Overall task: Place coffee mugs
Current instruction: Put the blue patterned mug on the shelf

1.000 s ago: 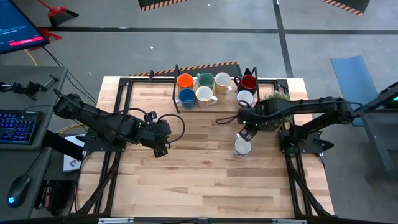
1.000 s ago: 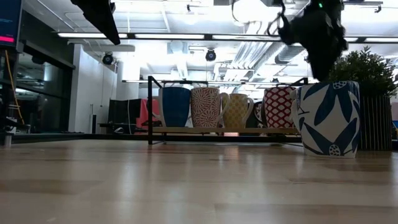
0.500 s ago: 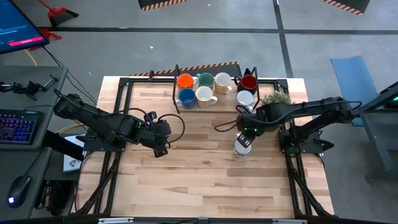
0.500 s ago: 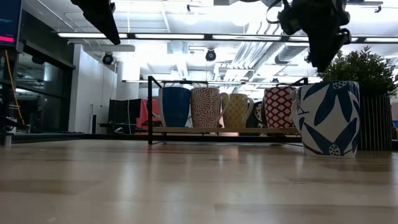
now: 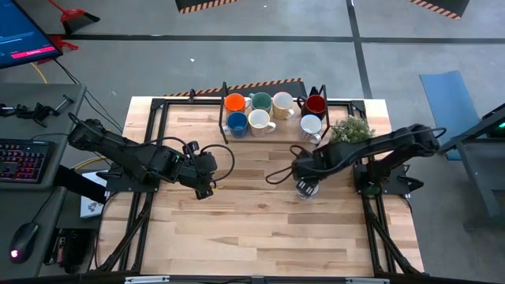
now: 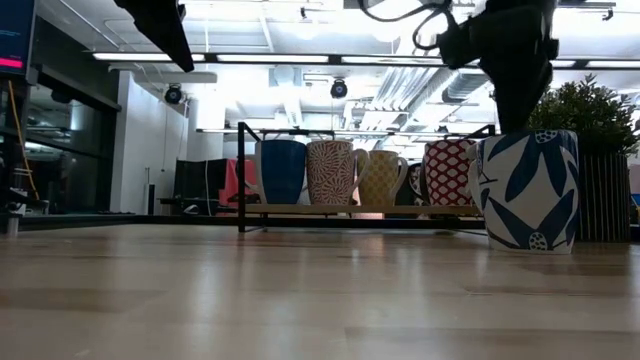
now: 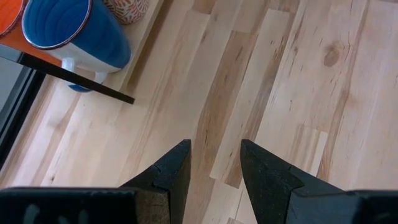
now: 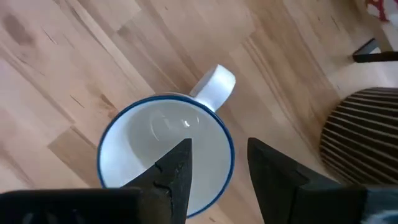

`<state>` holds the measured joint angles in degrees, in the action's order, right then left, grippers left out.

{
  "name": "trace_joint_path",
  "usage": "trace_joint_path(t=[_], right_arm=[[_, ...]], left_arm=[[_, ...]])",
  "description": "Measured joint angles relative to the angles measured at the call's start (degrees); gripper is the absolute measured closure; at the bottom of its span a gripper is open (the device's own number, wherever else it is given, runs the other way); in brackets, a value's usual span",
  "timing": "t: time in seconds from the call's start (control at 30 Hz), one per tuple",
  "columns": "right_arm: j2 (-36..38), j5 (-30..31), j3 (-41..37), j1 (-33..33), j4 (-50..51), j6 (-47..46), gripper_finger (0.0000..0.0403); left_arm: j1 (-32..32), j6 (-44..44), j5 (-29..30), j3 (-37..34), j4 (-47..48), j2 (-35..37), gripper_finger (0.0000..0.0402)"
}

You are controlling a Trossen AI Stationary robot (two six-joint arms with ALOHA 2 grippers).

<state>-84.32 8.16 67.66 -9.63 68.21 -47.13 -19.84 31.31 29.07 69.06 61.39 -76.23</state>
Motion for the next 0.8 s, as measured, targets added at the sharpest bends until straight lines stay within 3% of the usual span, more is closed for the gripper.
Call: trace_joint_path(t=[0.8], right_arm=[[-2.34, 0.08, -0.02, 0.13, -1.23, 6.63, 0.0269]], left_arm=[[-0.01, -0.02, 0.01, 0.00, 0.02, 0.00, 0.0273]])
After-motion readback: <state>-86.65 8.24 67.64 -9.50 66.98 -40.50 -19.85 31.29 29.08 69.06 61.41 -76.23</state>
